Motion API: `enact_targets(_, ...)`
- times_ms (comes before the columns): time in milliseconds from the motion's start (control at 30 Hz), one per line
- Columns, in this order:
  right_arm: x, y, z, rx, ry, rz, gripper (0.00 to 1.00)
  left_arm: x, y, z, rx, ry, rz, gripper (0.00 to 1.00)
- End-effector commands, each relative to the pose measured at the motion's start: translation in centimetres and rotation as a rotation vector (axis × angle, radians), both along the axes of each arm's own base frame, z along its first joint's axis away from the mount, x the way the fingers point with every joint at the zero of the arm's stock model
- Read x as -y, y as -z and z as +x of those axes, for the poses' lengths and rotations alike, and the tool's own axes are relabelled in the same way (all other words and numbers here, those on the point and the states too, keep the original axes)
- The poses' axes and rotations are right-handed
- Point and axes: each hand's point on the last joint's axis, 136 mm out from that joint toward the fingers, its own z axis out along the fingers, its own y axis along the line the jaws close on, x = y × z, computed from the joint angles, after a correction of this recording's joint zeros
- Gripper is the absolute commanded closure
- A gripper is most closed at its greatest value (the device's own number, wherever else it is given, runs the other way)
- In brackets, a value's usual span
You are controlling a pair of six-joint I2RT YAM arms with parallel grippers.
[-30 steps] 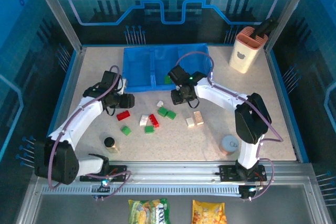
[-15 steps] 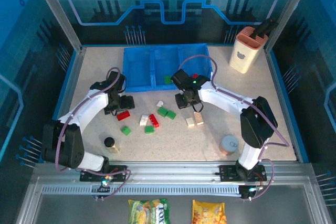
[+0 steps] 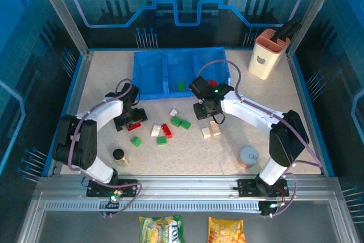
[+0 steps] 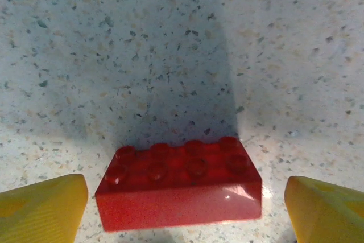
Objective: Sort the legos into containers by color
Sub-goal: Pick up the lego from the middle-left of the table.
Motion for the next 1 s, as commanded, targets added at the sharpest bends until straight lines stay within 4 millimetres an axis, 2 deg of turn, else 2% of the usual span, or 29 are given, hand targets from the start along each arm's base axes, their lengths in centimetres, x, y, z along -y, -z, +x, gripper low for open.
enact_targets(0,0.7,-0.7,-1.1,0.008,-0.009,-0.023,0.55,-0.3,1.1,0.0,-0.008,-0.022,-0.007,0.12)
enact_targets(267,1.5,-0.8,-1.5,0.009,0.005,-0.040,0.55,0.2,1.5,0.0,-0.010,-0.005,-0.031,0.27)
enact_targets(500,1.9,-1.1,-1.7,0.019,0.009,-0.052,0.56,0.9,0.6,0.3,0.011,0.022,-0.071,0.35)
enact_targets(700,2.6,-1.3,-1.6,0.036,0.022,-0.064,0.57,1.6,-1.6,1.0,0.061,0.043,-0.111,0.38)
enact_targets(967,4.3,-0.5,-2.1,0.028,0.066,-0.060,0.57,3.4,-5.9,2.5,0.154,0.104,-0.145,0.38)
